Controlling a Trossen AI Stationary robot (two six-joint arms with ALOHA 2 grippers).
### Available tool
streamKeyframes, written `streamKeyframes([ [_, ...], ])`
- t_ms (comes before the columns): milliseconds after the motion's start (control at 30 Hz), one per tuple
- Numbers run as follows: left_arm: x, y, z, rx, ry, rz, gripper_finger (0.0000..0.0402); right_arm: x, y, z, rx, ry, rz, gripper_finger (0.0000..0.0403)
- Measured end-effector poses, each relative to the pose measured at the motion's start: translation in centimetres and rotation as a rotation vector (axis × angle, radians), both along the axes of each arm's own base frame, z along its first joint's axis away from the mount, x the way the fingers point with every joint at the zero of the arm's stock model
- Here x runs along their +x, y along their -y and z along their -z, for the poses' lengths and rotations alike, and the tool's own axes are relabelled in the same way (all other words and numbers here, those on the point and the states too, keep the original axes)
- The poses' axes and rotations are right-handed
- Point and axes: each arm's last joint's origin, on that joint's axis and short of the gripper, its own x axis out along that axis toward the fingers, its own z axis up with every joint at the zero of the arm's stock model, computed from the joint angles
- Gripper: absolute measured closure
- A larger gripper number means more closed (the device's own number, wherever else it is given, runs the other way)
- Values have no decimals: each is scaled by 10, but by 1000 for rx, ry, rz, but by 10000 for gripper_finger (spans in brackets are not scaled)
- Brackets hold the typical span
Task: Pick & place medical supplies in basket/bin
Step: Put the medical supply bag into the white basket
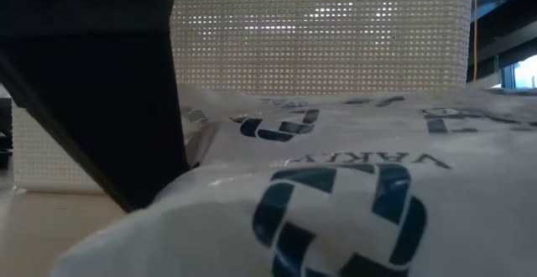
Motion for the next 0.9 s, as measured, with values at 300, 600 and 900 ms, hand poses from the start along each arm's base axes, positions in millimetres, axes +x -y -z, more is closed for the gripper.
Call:
streamKeyframes([
  [300,0,-1,3,1,-8,0,400,2,1,-22,-35,84,1,213],
  [600,0,0,4,-1,-14,4,400,0,3,-41,-100,126,-37,260],
  [900,1,1,1,-3,-3,38,373,-1,3,-41,-105,117,-44,273],
])
